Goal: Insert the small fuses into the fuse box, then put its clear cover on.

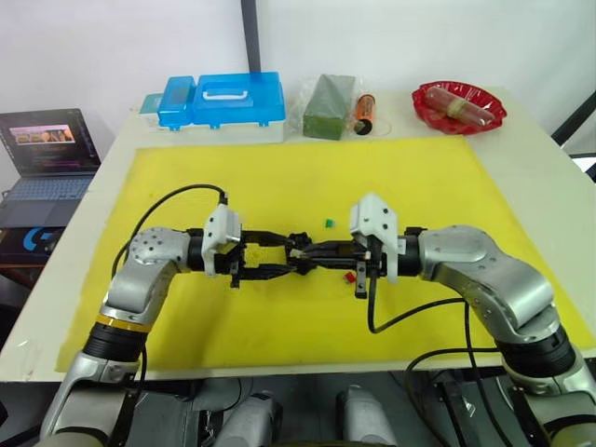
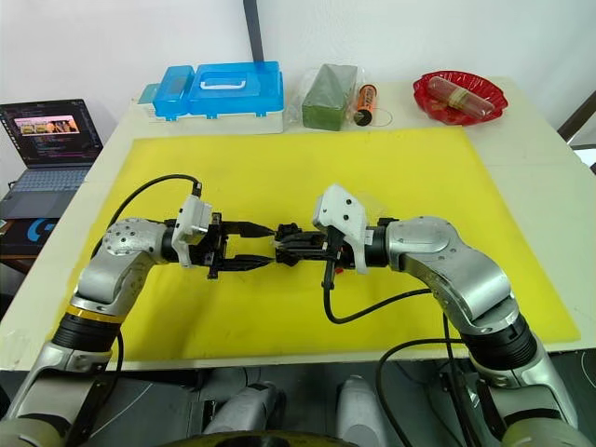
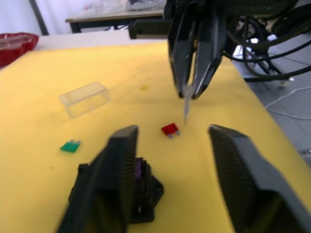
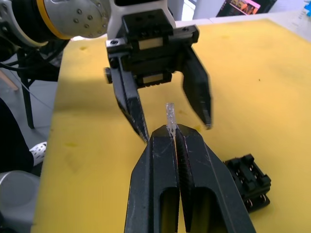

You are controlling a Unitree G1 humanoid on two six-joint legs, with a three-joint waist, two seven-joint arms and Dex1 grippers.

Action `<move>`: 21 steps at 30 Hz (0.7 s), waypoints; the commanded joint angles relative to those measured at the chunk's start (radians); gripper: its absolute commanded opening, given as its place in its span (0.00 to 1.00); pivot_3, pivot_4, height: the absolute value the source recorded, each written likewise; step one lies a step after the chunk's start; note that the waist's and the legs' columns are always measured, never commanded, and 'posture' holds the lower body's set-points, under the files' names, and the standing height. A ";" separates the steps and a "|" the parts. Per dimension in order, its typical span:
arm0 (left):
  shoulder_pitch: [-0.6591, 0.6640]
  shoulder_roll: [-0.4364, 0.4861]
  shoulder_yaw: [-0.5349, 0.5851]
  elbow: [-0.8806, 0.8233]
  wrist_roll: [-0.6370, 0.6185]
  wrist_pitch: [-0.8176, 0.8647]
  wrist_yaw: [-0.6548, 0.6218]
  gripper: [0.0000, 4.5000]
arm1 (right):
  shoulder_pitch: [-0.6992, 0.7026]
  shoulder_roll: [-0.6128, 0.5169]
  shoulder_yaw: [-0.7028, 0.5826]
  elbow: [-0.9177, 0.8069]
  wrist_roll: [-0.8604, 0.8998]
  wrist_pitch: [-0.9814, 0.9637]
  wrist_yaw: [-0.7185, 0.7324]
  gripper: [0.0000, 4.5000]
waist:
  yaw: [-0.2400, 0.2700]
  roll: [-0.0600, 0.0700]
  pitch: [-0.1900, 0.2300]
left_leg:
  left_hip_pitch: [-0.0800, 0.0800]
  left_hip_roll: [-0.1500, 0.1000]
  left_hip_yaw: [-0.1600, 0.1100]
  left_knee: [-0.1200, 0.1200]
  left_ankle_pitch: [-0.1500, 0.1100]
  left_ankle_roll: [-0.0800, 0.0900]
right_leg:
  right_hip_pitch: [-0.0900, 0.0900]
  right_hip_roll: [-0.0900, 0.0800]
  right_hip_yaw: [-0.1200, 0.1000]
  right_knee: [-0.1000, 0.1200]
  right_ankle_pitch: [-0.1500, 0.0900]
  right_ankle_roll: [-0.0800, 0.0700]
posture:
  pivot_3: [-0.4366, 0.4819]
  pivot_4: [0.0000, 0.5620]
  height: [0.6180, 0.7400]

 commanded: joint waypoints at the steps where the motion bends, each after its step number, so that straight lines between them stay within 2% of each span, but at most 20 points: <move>1: 0.068 0.012 0.051 -0.061 -0.003 0.006 0.068 0.86 | -0.047 -0.024 0.012 -0.020 -0.041 -0.009 -0.002 0.00 | -0.001 0.000 0.000 | 0.000 0.000 0.000 0.000 0.000 0.000 | 0.000 0.000 0.000 0.000 0.000 0.000 | 0.48 0.27 1.00; 3: 0.108 0.001 0.053 -0.078 0.005 0.004 0.107 1.00 | -0.061 -0.042 0.041 0.001 -0.085 -0.009 -0.005 0.00 | -0.001 0.000 0.000 | 0.000 0.000 0.000 -0.001 0.000 0.000 | 0.000 0.000 0.000 0.000 0.000 0.000 | 0.48 0.27 1.00; 10: 0.214 -0.084 0.029 -0.069 0.071 -0.052 0.246 1.00 | -0.115 -0.037 0.089 0.070 -0.161 -0.001 -0.018 0.00 | 0.002 0.000 0.000 | 0.000 -0.001 0.000 -0.001 0.000 0.000 | 0.000 0.000 0.000 -0.001 0.000 0.000 | 0.48 0.27 1.00; 21: 0.201 -0.208 -0.013 0.024 0.146 -0.148 0.350 1.00 | -0.198 -0.019 0.163 0.256 -0.249 -0.142 0.121 0.00 | 0.001 0.000 0.000 | 0.000 0.000 0.001 -0.001 0.000 0.000 | 0.000 0.000 0.000 -0.001 0.000 0.000 | 0.48 0.27 1.00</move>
